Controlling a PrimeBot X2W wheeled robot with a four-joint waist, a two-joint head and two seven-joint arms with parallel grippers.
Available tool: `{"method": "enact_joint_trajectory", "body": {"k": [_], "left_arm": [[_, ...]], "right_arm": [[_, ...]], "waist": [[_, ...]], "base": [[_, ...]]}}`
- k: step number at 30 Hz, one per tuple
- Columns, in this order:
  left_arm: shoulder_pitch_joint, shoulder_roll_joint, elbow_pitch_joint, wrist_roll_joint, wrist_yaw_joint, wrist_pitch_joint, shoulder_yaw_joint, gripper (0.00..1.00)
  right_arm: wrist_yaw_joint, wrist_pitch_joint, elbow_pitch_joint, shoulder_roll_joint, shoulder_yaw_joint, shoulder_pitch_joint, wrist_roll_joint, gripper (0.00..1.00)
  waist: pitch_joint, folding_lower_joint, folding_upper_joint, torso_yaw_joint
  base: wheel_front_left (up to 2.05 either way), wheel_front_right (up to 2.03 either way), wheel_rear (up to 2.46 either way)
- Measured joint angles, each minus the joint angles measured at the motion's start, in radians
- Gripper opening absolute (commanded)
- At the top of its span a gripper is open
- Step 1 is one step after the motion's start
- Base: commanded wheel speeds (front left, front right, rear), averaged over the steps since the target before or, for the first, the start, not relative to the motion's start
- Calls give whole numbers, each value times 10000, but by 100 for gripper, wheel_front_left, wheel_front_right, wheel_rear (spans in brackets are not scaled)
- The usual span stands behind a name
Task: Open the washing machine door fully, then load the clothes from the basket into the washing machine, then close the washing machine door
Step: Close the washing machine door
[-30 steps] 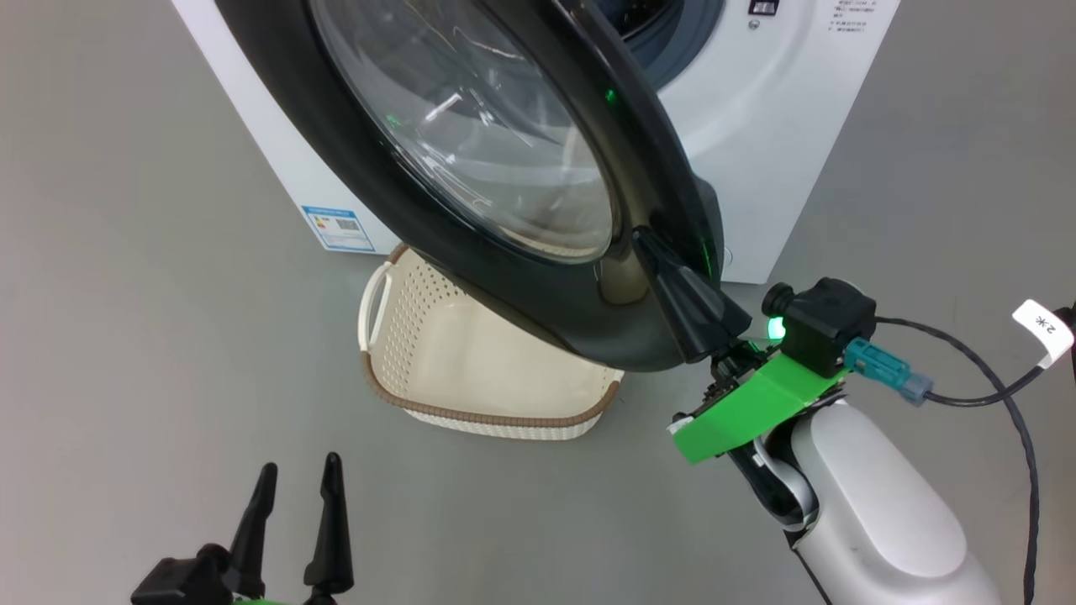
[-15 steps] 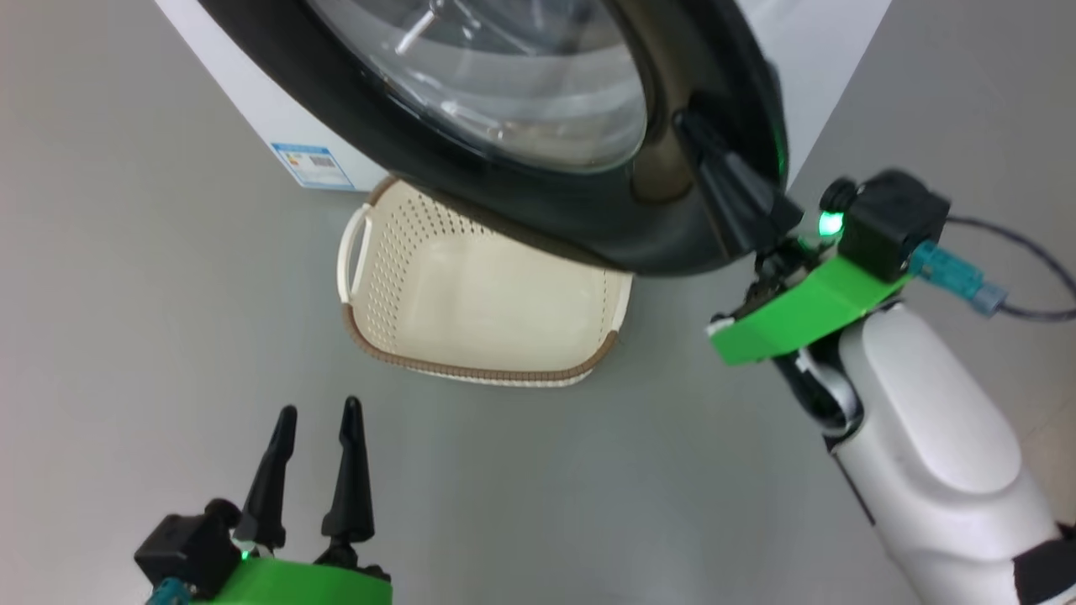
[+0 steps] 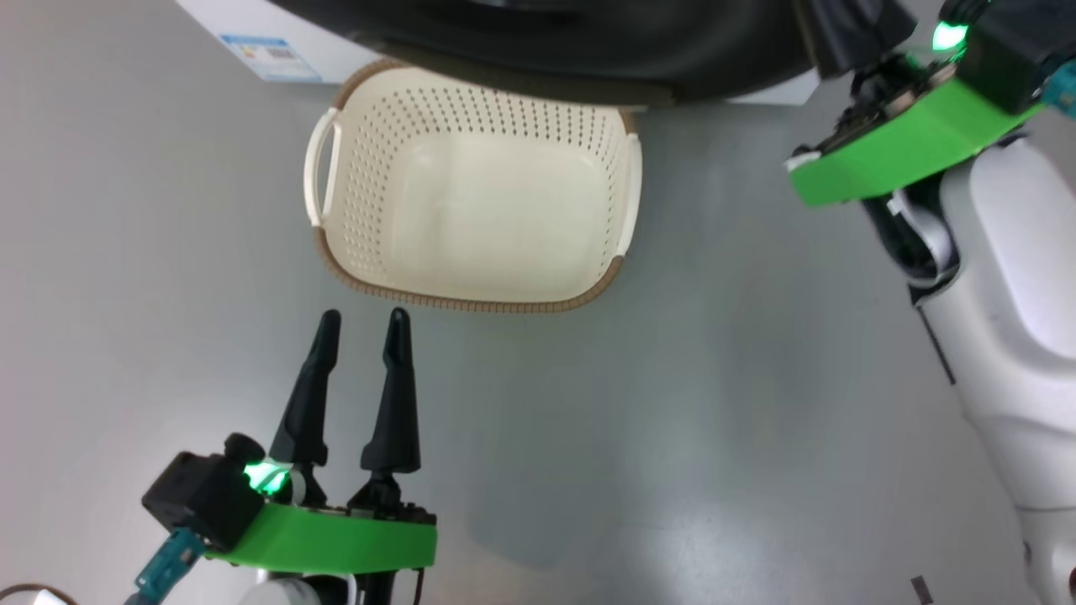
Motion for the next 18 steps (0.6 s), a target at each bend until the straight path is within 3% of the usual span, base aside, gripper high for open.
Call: {"method": "enact_joint_trajectory", "body": {"k": [18], "left_arm": [[-67, -31, -556, -180, 240, 0, -449, 100]], "right_arm": [[2, 0, 1306, -915, -148, -2453, -140, 0]], "waist": [[987, 0, 0, 849]], "base": [[0, 0, 0]]}}
